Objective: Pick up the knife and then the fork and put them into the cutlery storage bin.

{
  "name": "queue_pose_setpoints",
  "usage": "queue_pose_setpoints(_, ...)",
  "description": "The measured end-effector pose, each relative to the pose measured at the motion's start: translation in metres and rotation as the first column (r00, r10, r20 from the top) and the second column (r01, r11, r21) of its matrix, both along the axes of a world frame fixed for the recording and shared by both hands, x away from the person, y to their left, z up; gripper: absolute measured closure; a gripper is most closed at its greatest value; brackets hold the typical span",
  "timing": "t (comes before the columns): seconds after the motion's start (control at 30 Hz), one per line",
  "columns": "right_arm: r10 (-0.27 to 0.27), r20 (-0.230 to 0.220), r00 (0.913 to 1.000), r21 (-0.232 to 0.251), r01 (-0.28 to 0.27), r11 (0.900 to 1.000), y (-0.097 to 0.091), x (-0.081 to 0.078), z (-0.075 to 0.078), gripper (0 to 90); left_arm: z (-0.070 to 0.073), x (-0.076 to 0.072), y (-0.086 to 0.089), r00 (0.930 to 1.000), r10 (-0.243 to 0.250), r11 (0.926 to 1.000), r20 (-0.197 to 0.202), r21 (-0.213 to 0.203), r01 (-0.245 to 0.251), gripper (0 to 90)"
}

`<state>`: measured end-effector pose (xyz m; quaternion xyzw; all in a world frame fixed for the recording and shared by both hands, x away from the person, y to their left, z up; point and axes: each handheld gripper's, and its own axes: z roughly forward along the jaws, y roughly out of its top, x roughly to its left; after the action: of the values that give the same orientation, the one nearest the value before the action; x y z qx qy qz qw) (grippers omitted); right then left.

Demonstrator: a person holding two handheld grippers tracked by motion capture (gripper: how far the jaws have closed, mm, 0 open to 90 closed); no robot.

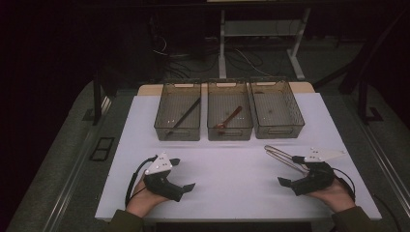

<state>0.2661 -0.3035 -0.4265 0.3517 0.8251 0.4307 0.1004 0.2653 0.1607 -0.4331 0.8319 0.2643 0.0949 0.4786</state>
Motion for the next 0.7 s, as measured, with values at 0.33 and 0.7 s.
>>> queue_pose_setpoints(0.33, 0.007, -0.026, 0.9996, -0.015, -0.007, 0.9999, -0.005, 0.013, 0.005, 0.0, -0.001, 0.000, 0.000, 1.0000, -0.002, 1.0000, 0.003, -0.010, 0.002, 0.0)
queue_pose_setpoints(0.7, 0.035, -0.056, 0.9978, -0.095, -0.041, 0.9946, -0.009, 0.030, 0.013, 0.0, -0.001, 0.002, 0.001, 0.9999, 0.011, 0.9998, -0.009, -0.017, -0.011, 0.0)
